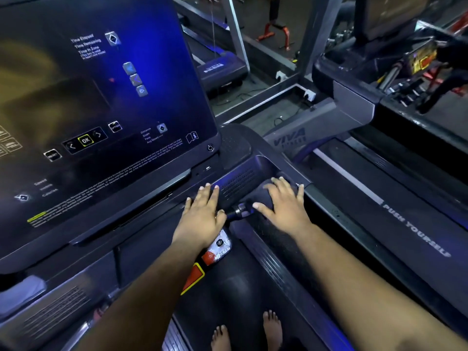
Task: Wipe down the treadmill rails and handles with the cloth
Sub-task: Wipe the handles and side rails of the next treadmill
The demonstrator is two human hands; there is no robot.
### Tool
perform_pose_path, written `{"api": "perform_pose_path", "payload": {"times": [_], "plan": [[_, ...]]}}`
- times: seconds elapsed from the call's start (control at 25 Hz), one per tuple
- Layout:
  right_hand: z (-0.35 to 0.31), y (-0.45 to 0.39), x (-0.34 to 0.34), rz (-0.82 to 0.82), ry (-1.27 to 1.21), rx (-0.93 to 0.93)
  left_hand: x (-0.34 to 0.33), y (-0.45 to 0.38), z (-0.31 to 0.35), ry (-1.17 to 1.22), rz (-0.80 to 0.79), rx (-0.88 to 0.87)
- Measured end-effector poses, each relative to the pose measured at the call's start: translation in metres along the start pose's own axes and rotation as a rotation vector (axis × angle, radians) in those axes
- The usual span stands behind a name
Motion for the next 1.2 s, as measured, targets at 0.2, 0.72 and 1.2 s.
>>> {"api": "perform_pose_path", "payload": {"times": [0.2,0.72,1.2], "plan": [[-0.057,0.016,-0.025,0.040,0.040,0.069,-0.002,-0.001,-0.003,-0.020,-0.025,-0.017],[-0.057,0.075,-0.006,-0.048,-0.168,0.161,0.006,0.014,0.003,-0.097,0.049,-0.211],[0.046,0.263,0.106,0.199,-0.331,-0.274,-0.067,0.124,0.197,0.366,-0.064,-0.578]]}}
Point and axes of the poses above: each hand's wrist, its own y-axis away from the middle knuckle, its own x-axis out of the back of the hand, z = x × y, the point moved 2 cm from there along -y, towards the middle knuckle, and after that the axes turned 3 degrees about -y, right-handed, at the moved point
